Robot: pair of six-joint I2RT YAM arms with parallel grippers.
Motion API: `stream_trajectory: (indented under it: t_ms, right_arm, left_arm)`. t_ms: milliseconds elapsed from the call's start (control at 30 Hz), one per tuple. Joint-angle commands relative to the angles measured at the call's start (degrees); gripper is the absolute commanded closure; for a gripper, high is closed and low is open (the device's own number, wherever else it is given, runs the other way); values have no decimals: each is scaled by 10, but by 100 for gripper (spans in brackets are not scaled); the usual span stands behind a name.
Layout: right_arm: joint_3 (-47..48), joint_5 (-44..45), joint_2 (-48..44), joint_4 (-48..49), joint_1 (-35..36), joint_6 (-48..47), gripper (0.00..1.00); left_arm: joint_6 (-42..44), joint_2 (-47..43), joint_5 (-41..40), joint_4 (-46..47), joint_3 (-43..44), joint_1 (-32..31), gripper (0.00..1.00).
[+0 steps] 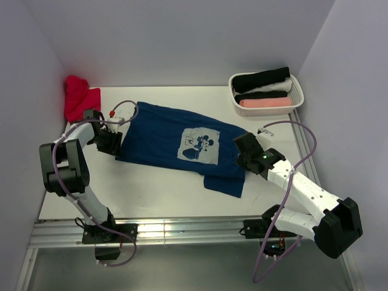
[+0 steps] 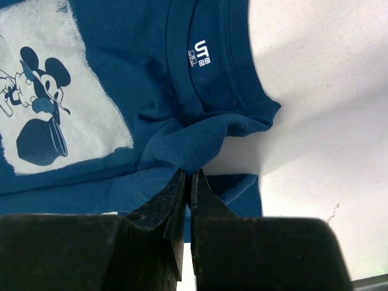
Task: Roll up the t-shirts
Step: Flatten the tshirt
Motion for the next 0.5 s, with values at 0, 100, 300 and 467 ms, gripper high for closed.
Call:
stream_trajectory:
  t_ms: [0,100,300,467]
  right_arm:
    - [-6,2,-2,12,-3,-8,100]
    - [-7,3,-1,13,-3,-8,100]
    - [-6,3,-1,12,-3,-8,100]
    - [-7,2,-1,12,-3,-8,100]
  left_arm:
    - [-12,8,12,17,10,2,53]
    - [-13,13,20,15,14,1,55]
    - [-22,18,24,15,20,1,71]
    - [-20,15,30,4,30,1,90]
